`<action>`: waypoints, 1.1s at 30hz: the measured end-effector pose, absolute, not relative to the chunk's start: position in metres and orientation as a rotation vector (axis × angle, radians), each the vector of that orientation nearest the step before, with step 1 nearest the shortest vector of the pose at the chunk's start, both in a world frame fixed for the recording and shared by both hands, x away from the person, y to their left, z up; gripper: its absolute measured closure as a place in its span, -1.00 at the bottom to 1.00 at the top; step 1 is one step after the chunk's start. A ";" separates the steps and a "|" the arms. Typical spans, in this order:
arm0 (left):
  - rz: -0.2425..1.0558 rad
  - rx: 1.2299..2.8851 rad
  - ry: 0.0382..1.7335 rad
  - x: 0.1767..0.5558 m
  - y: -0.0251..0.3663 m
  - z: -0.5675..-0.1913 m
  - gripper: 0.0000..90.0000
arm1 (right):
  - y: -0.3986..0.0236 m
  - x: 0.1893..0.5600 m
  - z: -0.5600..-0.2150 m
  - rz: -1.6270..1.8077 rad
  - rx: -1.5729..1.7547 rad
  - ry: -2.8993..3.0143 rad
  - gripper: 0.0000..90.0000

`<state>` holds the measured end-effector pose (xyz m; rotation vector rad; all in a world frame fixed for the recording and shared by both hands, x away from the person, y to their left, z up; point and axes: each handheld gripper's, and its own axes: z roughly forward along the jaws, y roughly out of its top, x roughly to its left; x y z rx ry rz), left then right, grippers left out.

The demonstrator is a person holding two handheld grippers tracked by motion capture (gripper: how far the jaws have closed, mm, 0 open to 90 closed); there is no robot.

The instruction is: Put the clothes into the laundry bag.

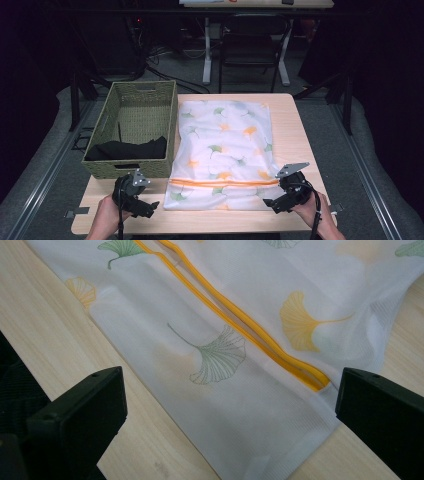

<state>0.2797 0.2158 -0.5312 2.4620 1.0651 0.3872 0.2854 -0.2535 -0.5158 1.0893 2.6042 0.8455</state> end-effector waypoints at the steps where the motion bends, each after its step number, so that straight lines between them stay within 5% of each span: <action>1: 0.388 2.457 1.067 0.280 0.216 -0.531 -0.99 | -0.251 0.286 -0.516 0.828 1.070 2.602 -1.00; 33: 0.375 2.459 1.078 0.283 0.217 -0.534 -0.99 | -0.197 0.345 -0.523 0.777 0.899 2.691 -1.00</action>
